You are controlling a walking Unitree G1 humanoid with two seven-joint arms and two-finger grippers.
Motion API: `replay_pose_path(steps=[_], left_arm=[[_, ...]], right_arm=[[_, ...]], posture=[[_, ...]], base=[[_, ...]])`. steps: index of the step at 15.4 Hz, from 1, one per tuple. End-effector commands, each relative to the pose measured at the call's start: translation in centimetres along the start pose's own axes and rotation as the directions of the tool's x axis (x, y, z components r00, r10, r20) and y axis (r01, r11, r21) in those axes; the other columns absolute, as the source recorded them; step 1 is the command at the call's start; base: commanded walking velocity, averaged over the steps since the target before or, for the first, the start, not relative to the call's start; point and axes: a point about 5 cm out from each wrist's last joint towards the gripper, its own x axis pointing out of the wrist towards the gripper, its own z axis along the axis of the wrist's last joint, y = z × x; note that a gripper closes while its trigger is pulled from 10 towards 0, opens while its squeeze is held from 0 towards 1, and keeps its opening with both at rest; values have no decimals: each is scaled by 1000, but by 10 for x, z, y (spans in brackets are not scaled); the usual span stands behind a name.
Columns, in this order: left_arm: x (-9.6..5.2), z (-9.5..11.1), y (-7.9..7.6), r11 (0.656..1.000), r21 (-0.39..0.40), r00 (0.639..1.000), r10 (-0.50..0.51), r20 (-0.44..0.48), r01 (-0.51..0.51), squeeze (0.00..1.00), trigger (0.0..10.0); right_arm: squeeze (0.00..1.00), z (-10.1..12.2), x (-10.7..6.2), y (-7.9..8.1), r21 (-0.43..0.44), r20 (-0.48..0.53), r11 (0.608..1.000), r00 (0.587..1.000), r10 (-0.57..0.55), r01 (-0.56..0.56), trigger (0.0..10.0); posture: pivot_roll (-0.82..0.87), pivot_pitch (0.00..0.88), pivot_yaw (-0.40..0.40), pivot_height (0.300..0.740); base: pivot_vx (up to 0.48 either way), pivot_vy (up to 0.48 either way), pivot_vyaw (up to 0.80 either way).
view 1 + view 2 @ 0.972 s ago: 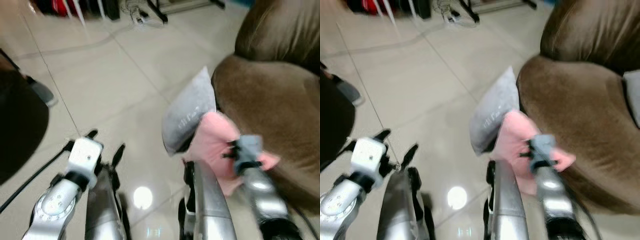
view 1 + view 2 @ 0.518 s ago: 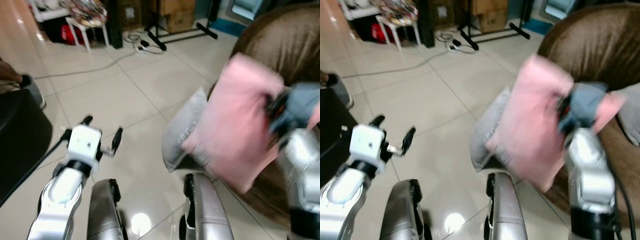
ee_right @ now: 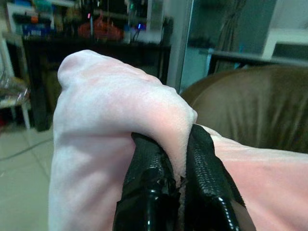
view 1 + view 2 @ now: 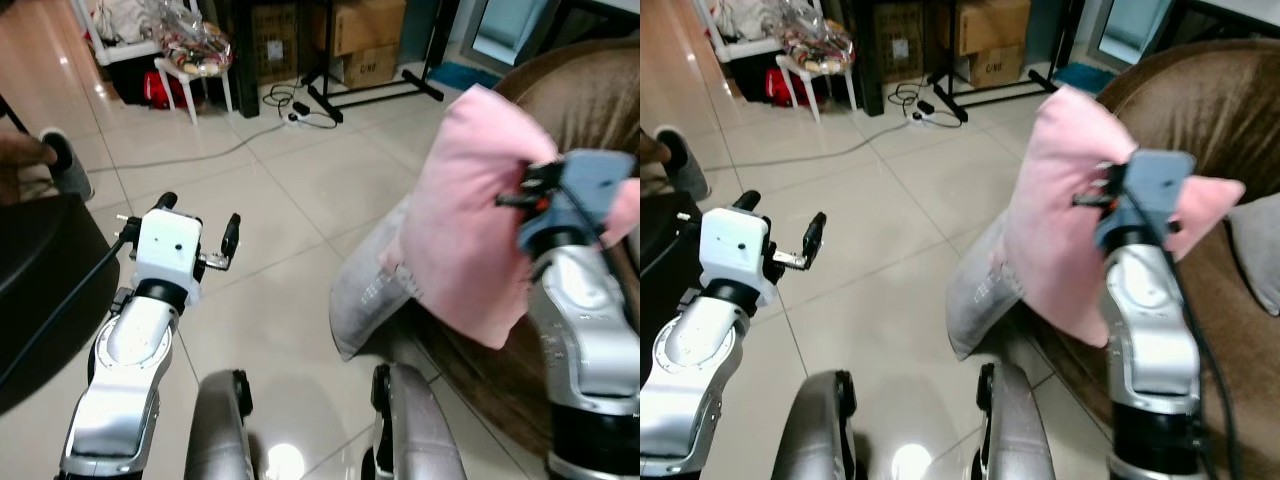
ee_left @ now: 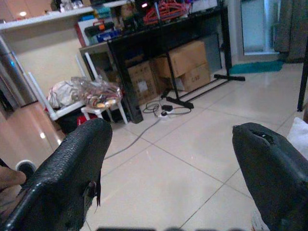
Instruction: Move the pillow to the sofa from floor
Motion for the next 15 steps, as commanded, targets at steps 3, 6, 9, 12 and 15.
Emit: replay_pose_path(steps=[3, 6, 9, 12, 15], left_arm=[[-5, -7, 2, 1000, 20, 999, 13, -37, -12, 0, 10000], [-10, -15, 2, 998, 59, 998, 8, -65, -4, 0, 10000], [-6, -2, 2, 999, 41, 1000, 19, -20, -18, 0, 10000], [-4, -4, 0, 1000, 24, 999, 5, -32, -4, 0, 10000], [-2, -9, -3, 1000, 24, 999, 4, -46, -3, 0, 10000]], right_arm=[[0, -10, -7, 5, 45, -38, 999, 999, -15, 17, 10000], [0, -17, -15, 5, 94, -73, 995, 997, -23, 30, 10000], [0, -8, -14, 0, 92, -38, 995, 999, -35, 38, 10000], [0, -1, -12, 0, 97, -15, 995, 999, -36, 37, 10000], [0, -11, -17, -2, 79, -47, 996, 998, -42, 46, 10000]], posture=[[-25, 0, -28, 640], [-30, 0, -25, 670], [-31, 0, -30, 705], [-41, 0, -30, 730], [-52, 0, -15, 740]], base=[[0, 0, 0], [0, 0, 0], [0, 0, 0], [0, 0, 0], [0, 0, 0]])
